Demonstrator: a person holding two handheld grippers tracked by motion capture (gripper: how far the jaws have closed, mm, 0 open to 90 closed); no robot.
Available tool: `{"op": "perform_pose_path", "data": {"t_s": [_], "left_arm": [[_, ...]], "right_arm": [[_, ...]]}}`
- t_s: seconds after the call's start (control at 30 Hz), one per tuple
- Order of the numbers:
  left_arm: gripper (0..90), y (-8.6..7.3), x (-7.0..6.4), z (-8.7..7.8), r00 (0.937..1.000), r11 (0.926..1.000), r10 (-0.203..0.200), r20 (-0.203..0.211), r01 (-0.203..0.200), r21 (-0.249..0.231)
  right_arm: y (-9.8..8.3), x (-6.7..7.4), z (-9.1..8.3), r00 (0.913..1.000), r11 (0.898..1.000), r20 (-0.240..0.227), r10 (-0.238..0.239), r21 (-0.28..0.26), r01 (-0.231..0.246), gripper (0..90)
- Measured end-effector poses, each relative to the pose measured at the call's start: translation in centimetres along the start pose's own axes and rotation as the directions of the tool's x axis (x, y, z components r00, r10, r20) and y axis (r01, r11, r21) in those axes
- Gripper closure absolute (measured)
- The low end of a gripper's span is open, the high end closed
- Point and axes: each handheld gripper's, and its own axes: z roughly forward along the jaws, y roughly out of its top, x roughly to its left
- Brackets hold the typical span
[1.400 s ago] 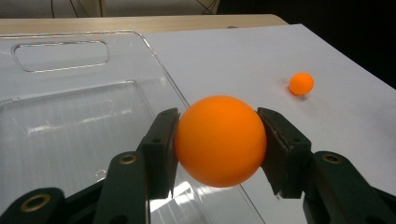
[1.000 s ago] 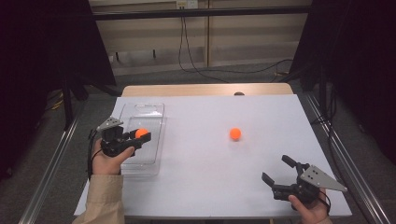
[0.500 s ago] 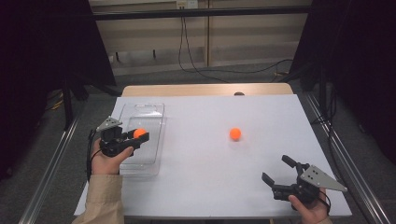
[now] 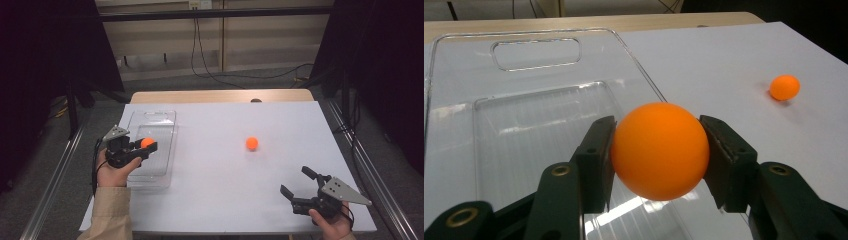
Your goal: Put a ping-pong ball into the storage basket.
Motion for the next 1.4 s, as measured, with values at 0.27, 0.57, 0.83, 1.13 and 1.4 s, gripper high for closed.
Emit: {"op": "perform_pose_path", "data": {"t_s": [0.27, 0.57, 0.83, 1.13, 1.4], "left_arm": [[50.8, -0.2, 0.3, 0.1, 0.9999, 1.0, -0.004, -0.012, 0.004, 0.002], [50.7, -0.4, 0.6, 0.2, 0.9995, 0.9999, -0.003, -0.032, 0.004, 0.01], [50.7, -0.8, 1.0, 0.4, 0.9985, 0.9997, -0.008, -0.054, 0.01, 0.021], [50.5, -1.1, 1.3, 0.7, 0.9971, 0.9994, -0.007, -0.076, 0.009, 0.033], [49.7, -1.3, 1.5, 1.0, 0.9951, 0.9993, -0.009, -0.098, 0.012, 0.035]], "right_arm": [[0.0, 0.0, 0.0, 1.0, 1.0, 0.0, 0.001, 0.0, -0.001, 3.3], [0.0, 0.0, 0.0, 1.0, 1.0, 0.0, 0.001, -0.001, -0.001, 3.3], [0.0, 0.0, 0.0, 1.0, 1.0, 0.0, 0.001, 0.0, -0.001, 3.3], [0.0, 0.0, 0.0, 1.0, 1.0, 0.0, 0.0, -0.002, 0.0, 3.3], [0.0, 0.0, 0.0, 1.0, 1.0, 0.0, 0.0, -0.001, 0.0, 3.3]]}}
